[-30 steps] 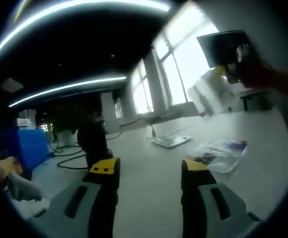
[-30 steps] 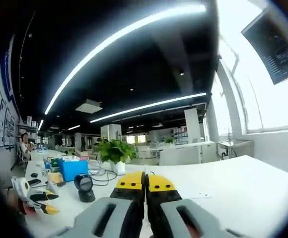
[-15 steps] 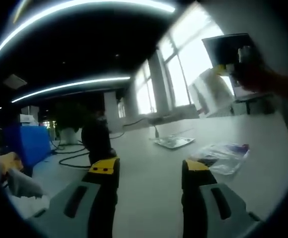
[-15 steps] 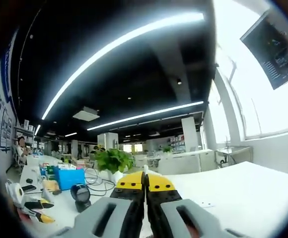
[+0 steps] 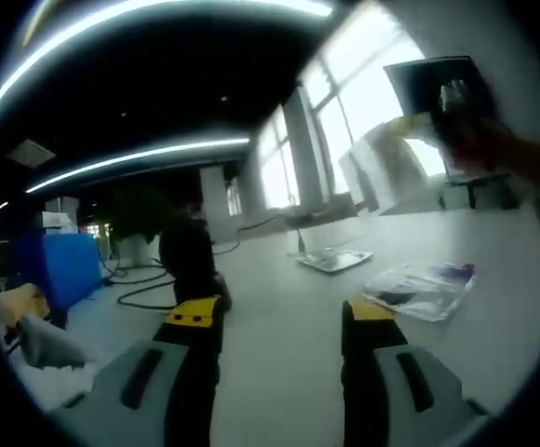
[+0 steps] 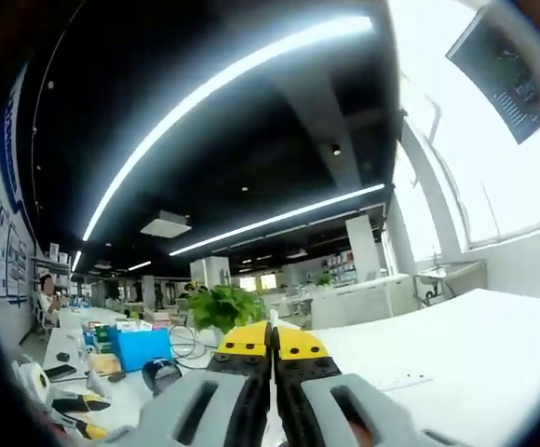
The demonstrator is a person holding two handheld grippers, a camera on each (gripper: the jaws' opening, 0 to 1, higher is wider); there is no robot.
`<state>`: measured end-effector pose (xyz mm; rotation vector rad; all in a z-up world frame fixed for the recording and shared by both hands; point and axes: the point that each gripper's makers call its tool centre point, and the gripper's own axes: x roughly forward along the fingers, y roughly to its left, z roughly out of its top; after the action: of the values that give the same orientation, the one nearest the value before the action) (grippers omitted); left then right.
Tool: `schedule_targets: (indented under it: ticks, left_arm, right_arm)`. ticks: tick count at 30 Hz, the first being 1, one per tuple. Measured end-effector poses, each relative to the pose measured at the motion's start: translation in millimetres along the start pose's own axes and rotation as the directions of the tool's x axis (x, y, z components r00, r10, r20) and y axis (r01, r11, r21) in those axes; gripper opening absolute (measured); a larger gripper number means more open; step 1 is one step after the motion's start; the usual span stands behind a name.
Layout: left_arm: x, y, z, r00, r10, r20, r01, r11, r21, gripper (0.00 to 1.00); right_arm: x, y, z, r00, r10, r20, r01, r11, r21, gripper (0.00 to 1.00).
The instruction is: Clip sheet goods on table flip sheet goods clip sheet goods scan sheet goods put sheet goods back to table
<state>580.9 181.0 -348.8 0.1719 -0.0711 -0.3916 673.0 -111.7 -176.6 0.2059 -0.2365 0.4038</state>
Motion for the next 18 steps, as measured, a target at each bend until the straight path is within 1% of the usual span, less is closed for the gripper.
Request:
schedule_targets:
  ticks: [1, 4, 8, 14, 18]
  left_arm:
    - [0.2, -0.2, 0.1, 1.000, -0.001, 0.001, 0.001, 1.000, 0.000, 0.44]
    - [0.4, 0.5, 0.3, 1.000, 0.001, 0.003, -0.001, 1.000, -0.001, 0.44]
    - [2.3, 2.9, -3.9, 1.000, 0.006, -0.012, -0.006, 1.000, 0.003, 0.44]
    - [3.1, 4.7, -3.6, 1.000, 0.010, -0.005, -0.010, 1.000, -0.003, 0.44]
    - [3.6, 3.7, -4.4, 1.000, 0.006, -0.006, -0.006, 1.000, 0.001, 0.44]
  right_arm:
    - [0.4, 1.2, 0.3, 1.000, 0.004, 0.006, -0.004, 1.000, 0.015, 0.00]
    - [2.1, 5.1, -2.4, 1.000, 0.008, 0.008, -0.008, 1.000, 0.017, 0.00]
    - [4.5, 9.4, -4.1, 1.000, 0.015, 0.016, -0.015, 1.000, -0.005, 0.00]
    - [9.0, 11.0, -4.6, 0.999, 0.004, 0.036, -0.004, 1.000, -0.018, 0.00]
    - [12.5, 14.6, -1.1, 0.999, 0.002, 0.052, -0.001, 1.000, -0.019, 0.00]
